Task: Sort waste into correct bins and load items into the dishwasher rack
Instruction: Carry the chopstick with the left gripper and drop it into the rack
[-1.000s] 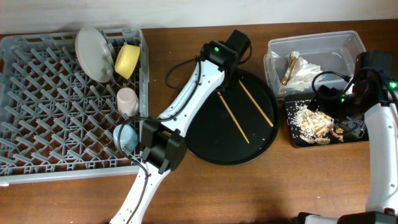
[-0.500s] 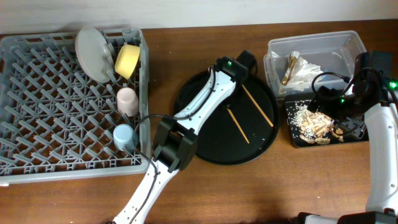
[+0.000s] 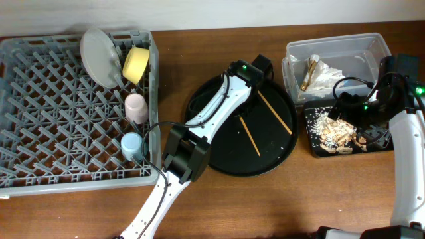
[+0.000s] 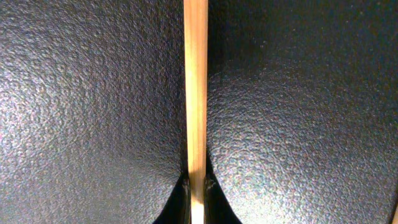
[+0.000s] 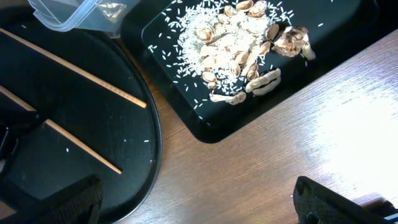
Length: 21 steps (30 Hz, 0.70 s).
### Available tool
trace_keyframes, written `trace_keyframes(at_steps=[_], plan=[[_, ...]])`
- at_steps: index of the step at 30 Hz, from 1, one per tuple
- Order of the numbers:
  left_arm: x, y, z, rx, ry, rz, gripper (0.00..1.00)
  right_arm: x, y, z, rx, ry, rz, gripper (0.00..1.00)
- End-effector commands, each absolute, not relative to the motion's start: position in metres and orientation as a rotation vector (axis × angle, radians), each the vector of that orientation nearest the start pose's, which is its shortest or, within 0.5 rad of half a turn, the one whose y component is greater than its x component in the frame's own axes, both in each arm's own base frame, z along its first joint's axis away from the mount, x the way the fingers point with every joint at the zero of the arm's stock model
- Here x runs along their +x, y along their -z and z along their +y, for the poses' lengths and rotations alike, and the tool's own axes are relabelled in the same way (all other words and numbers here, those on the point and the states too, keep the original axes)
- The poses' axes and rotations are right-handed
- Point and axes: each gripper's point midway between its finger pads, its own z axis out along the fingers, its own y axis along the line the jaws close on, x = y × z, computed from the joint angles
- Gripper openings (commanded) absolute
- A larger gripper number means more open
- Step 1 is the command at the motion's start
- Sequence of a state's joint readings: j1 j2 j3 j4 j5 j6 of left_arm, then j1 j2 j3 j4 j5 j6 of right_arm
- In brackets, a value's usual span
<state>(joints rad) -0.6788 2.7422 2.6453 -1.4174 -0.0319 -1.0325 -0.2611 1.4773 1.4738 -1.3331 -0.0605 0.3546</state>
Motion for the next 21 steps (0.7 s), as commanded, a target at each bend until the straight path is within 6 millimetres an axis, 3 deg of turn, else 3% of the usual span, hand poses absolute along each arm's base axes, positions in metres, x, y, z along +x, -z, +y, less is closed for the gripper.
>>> trace_keyframes(at_steps=[1, 6, 10, 14, 17, 21], plan=[[0.412, 0.011, -0.31, -0.44, -0.031, 3.11, 0.01, 0.29, -0.196, -0.068, 0.86, -0.089, 2.782, 0.98], [0.447, -0.038, -0.297, -0.019, 0.083, 3.035, 0.01, 0.291, -0.196, -0.069, 0.86, -0.089, 2.781, 0.98], [0.466, -0.108, -0.275, 0.364, 0.133, 2.869, 0.01, 0.291, -0.197, -0.069, 0.859, -0.089, 2.778, 0.98], [0.47, -0.167, -0.247, 0.399, 0.153, 2.776, 0.01, 0.292, -0.197, -0.069, 0.858, -0.089, 2.777, 0.99], [0.47, -0.228, -0.224, 0.393, 0.178, 2.653, 0.01, 0.289, -0.196, -0.068, 0.862, -0.088, 2.786, 0.98], [0.448, -0.303, -0.192, 0.395, 0.162, 2.53, 0.01, 0.289, -0.196, -0.068, 0.862, -0.089, 2.786, 0.99]])
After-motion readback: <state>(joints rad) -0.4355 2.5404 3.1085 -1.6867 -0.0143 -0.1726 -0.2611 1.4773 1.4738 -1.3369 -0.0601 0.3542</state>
